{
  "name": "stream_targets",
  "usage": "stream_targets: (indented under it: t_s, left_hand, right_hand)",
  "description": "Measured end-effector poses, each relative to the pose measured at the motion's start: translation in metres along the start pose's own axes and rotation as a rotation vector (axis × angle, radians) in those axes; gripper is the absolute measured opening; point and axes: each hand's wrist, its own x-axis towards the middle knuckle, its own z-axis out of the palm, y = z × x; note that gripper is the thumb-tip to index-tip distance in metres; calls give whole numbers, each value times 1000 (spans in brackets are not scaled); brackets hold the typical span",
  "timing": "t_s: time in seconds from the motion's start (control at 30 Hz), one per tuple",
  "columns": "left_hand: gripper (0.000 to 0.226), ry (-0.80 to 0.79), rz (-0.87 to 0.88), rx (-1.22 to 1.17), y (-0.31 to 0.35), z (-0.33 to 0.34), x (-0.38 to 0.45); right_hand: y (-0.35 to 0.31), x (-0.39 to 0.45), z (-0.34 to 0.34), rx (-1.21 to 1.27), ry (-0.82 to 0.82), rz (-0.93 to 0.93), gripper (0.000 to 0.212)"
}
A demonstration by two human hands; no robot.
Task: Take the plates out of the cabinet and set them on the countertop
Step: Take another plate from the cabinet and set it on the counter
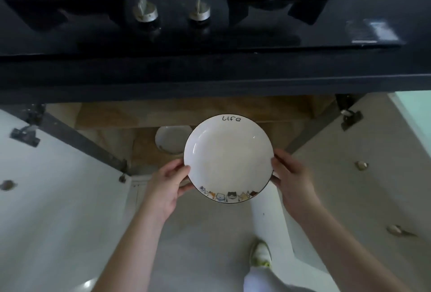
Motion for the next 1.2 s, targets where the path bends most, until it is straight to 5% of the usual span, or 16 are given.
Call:
stream_targets:
  t_s: [0.37,0.7,0.93,1.2]
  left_hand:
    - [32,-29,-47,56,69,-35,-169]
    - [42,-4,78,34,127,-81,-327]
    - [38,17,92,6,137,-94,-402]
    - [42,132,187,-33,141,-88,-489]
  right_hand:
    - [-69,-148,0,-81,-99,29,30]
    - [-145,-299,-1,-89,-287,-28,44]
    - [-186,-364,-11,-62,-334,-38,31]
    - [-222,-409,-39,-42,-569,-66,37]
